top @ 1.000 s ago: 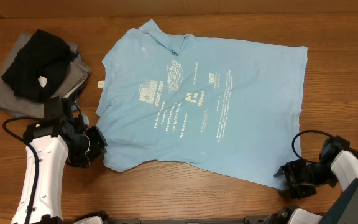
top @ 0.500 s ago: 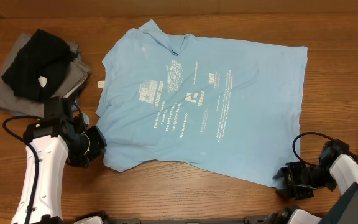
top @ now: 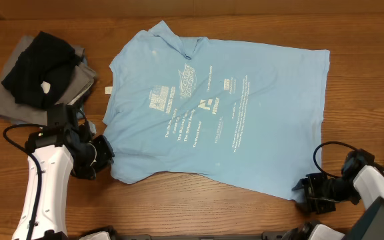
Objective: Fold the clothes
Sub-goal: 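Move the right gripper to the lower right hem and grasp it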
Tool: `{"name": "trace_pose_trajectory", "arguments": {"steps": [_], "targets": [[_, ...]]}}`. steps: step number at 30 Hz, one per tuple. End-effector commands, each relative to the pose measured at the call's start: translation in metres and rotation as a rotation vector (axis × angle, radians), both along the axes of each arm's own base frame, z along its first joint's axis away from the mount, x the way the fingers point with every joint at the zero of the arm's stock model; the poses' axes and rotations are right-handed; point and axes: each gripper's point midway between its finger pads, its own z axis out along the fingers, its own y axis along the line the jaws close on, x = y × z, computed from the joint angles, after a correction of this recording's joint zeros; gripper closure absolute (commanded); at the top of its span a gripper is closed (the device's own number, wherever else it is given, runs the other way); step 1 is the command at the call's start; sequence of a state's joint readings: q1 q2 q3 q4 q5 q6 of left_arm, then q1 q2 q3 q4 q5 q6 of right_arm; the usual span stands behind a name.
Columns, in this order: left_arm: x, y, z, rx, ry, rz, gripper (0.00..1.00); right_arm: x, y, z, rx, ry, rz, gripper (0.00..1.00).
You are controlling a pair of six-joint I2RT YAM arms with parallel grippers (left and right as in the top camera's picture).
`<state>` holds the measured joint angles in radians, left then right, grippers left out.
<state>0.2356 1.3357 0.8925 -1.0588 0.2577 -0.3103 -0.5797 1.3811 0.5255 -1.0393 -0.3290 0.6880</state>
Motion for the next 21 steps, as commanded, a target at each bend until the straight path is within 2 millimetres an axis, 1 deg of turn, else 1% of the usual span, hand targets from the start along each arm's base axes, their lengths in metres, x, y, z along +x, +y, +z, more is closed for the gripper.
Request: {"name": "trace_pose_trajectory", "arguments": {"steps": [1,3,6,8,10,13,16,18,21], "targets": [[0.004,0.002,0.003,0.011,-0.015,-0.023,0.94,0.008,-0.01,0.016,-0.068,-0.053,0.01,0.51],[0.004,0.002,0.003,0.012,-0.016,-0.023,0.94,0.005,-0.011,0.022,-0.091,-0.058,-0.011,0.47],[0.005,0.002,0.003,0.015,-0.023,-0.036,0.94,0.004,-0.01,0.027,-0.104,-0.071,-0.03,0.45],[0.006,0.002,0.003,0.017,-0.03,-0.043,0.94,0.003,-0.009,0.027,-0.104,-0.07,-0.03,0.43],[0.007,0.003,0.003,0.018,-0.034,-0.044,0.93,-0.003,-0.007,0.023,-0.099,-0.042,-0.041,0.43],[0.007,0.003,0.003,0.018,-0.036,-0.044,0.93,-0.017,-0.001,0.013,-0.093,0.016,-0.075,0.46],[0.007,0.003,0.003,0.018,-0.035,-0.044,0.92,-0.023,0.003,0.002,-0.091,0.027,-0.089,0.48],[0.007,0.003,0.003,0.018,-0.036,-0.046,0.92,-0.022,0.002,-0.003,-0.097,0.018,-0.1,0.51],[0.007,0.003,0.003,0.019,-0.037,-0.053,0.91,-0.019,0.0,-0.004,-0.107,0.004,-0.1,0.55]]}}
